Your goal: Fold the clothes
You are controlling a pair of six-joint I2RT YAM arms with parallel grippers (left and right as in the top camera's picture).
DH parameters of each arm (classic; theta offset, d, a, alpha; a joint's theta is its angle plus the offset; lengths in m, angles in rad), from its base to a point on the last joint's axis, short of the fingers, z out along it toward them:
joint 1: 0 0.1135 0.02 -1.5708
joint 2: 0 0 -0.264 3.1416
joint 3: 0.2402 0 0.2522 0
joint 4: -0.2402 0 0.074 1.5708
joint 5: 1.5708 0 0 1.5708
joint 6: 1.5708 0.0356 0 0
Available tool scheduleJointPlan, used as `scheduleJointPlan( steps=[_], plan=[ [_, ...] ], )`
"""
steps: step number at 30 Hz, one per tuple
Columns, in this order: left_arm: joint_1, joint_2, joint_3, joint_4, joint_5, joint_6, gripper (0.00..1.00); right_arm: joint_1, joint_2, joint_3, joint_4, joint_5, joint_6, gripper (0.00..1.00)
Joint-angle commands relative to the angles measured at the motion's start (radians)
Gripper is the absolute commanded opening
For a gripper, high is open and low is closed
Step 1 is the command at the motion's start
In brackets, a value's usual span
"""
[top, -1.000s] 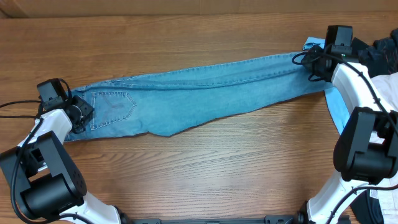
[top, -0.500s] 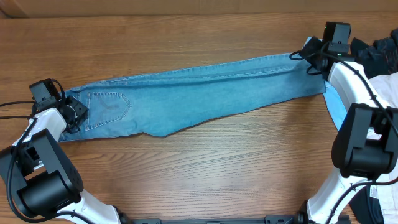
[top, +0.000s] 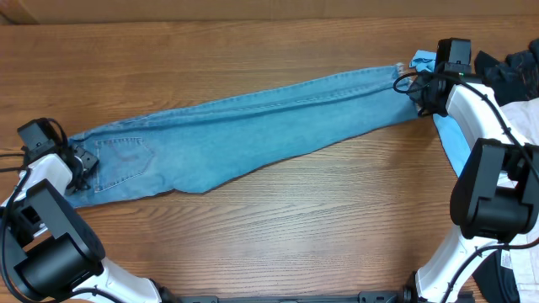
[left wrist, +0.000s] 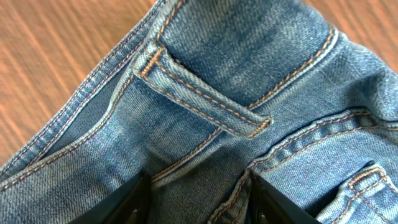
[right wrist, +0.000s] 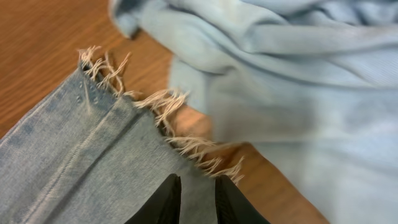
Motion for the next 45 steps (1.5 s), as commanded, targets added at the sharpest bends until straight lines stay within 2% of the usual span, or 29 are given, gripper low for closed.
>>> scheduleJointPlan(
  steps=[1, 3, 5, 7, 17, 31, 38, 41, 45],
  plan=[
    [0.043, 0.134, -0.096, -0.060, -0.101, 0.000, 0.55, 0.011, 0.051, 0.005, 0.036, -0.101, -0.075, 0.22],
    [0.034, 0.134, -0.096, -0.060, -0.101, 0.000, 0.55, 0.025, 0.067, 0.005, 0.056, -0.127, -0.087, 0.24],
    [0.031, 0.134, -0.096, -0.060, -0.101, 0.000, 0.55, 0.046, 0.070, 0.005, 0.087, -0.174, -0.120, 0.34],
    [0.027, 0.134, -0.096, -0.060, -0.100, 0.000, 0.55, 0.072, 0.070, 0.005, 0.127, -0.174, -0.119, 0.35],
    [0.027, 0.134, -0.096, -0.060, -0.083, 0.000, 0.56, 0.148, 0.075, 0.005, 0.190, -0.163, -0.104, 0.34],
    [0.027, 0.134, -0.096, -0.060, -0.083, -0.001, 0.56, 0.163, 0.137, 0.005, 0.224, -0.201, -0.020, 0.34],
    [0.027, 0.134, -0.096, -0.060, -0.083, -0.001, 0.56, 0.182, 0.218, 0.005, 0.491, -0.207, -0.010, 0.34],
    [0.027, 0.134, -0.096, -0.060, -0.083, 0.000, 0.57, 0.182, 0.223, 0.006, 0.547, -0.207, -0.002, 0.38],
    [0.027, 0.134, -0.096, -0.064, -0.082, 0.009, 0.57, 0.147, 0.168, 0.037, 0.446, -0.207, -0.028, 0.59]
  ],
)
